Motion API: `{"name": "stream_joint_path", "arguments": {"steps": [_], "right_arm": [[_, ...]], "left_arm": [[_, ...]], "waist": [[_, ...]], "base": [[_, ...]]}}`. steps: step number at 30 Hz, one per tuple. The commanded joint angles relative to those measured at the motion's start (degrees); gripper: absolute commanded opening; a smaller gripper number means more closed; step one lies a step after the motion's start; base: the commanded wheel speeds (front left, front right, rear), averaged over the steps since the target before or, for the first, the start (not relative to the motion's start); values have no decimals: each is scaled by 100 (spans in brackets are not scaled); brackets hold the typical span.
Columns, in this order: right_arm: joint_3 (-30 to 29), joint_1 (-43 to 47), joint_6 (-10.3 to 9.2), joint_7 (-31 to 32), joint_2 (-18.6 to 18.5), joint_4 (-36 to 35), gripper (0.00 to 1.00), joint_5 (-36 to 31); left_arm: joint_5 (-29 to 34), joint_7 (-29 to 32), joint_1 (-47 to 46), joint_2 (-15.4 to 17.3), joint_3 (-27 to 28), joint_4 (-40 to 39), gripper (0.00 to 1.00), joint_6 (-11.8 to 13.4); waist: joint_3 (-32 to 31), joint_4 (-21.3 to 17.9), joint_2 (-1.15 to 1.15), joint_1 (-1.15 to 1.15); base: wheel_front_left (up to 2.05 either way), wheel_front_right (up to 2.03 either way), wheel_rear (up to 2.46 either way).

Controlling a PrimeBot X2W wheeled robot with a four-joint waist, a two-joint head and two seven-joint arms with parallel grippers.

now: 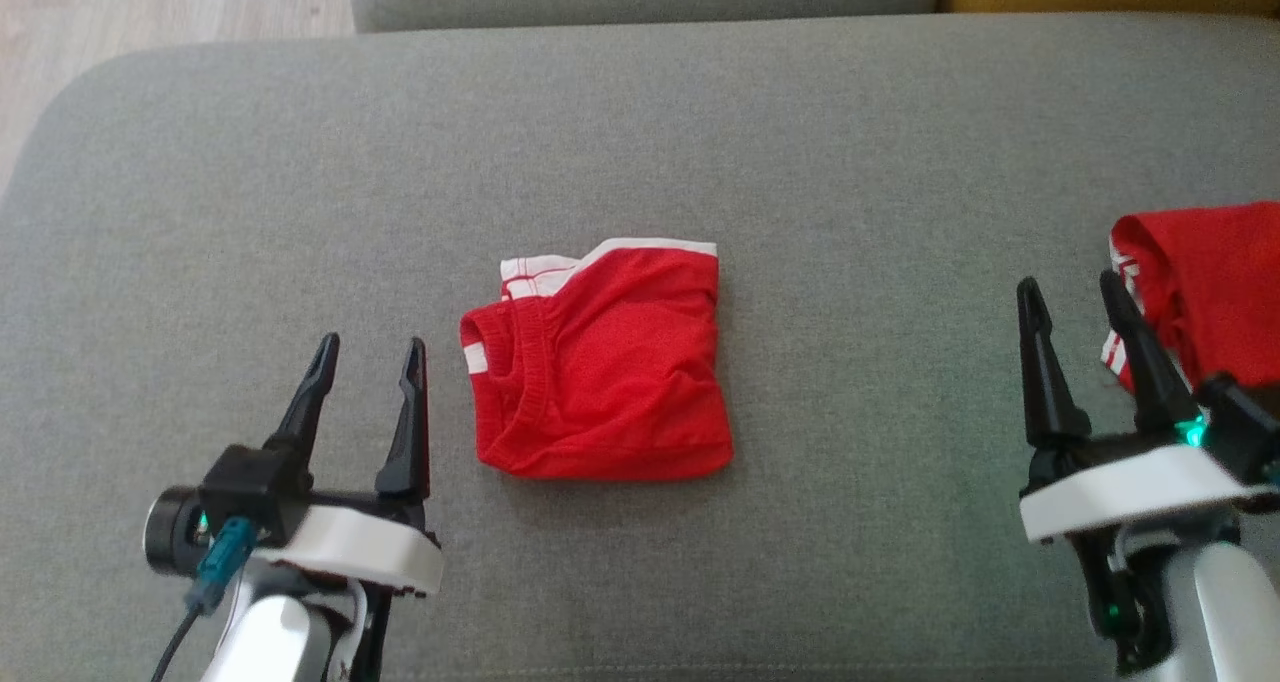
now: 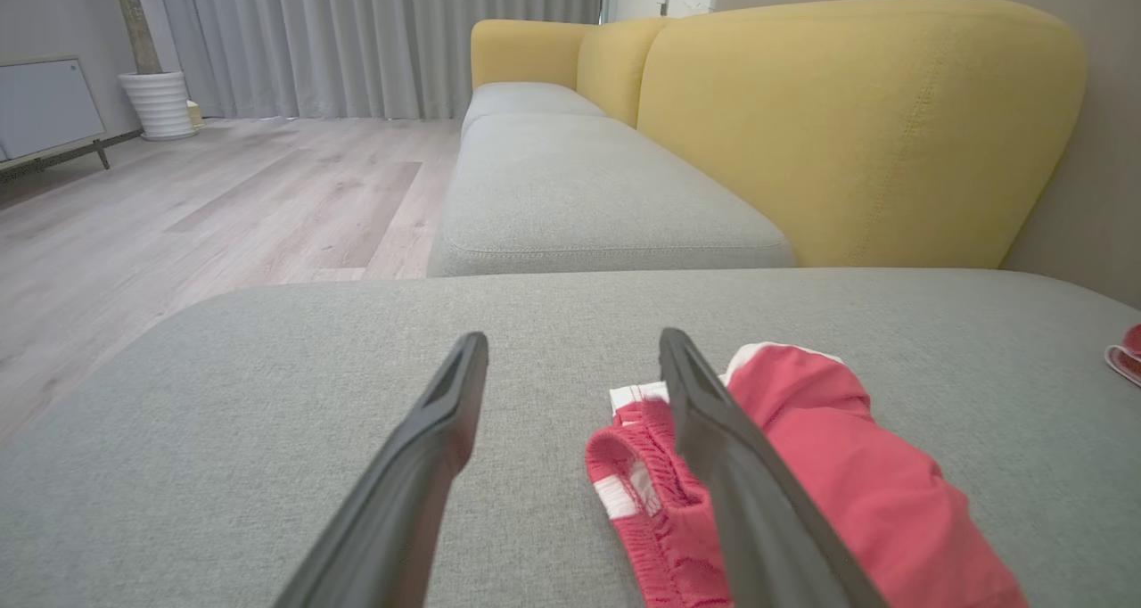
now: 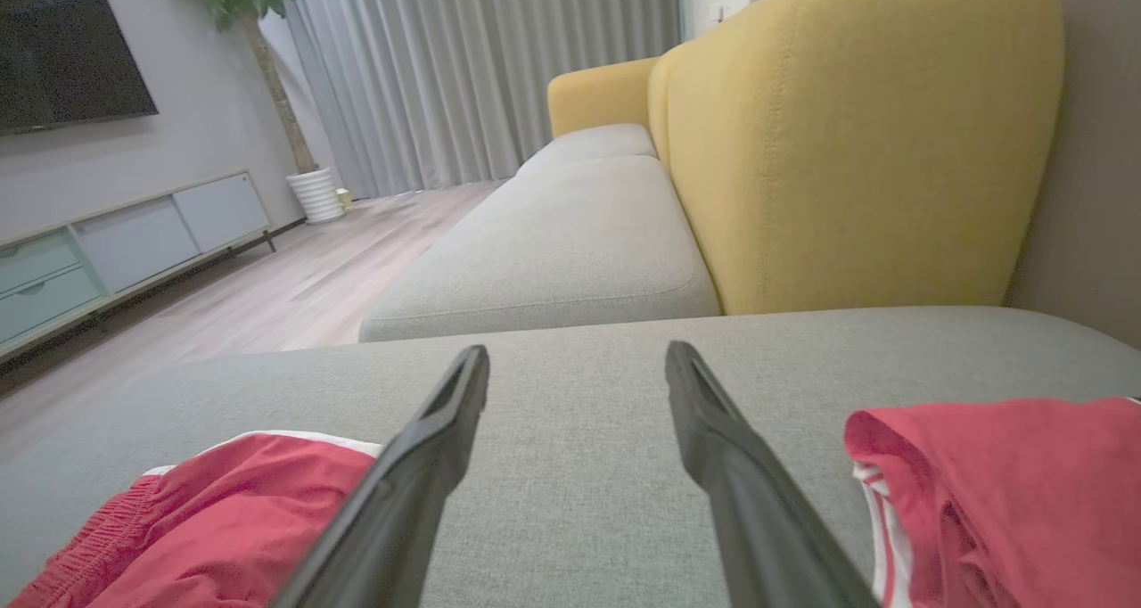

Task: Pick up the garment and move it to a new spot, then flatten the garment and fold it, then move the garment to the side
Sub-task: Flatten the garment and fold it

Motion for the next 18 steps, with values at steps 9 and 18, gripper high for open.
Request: {"name": "stream_joint_path", "arguments": {"steps": [9,18], "right_arm": [[-42,586,-5,408,183,-905,100,-354],[53,963,-5,570,252,-1049,100,-413]], "left_arm": [[-10,86,175,217,142,-245,100,57],[-61,166,500,280,86,-315,100,109]], "waist": [[-410,-18,0,0],[-730,-6,0,0]], "base": [[0,0,0],[0,0,0]]}}
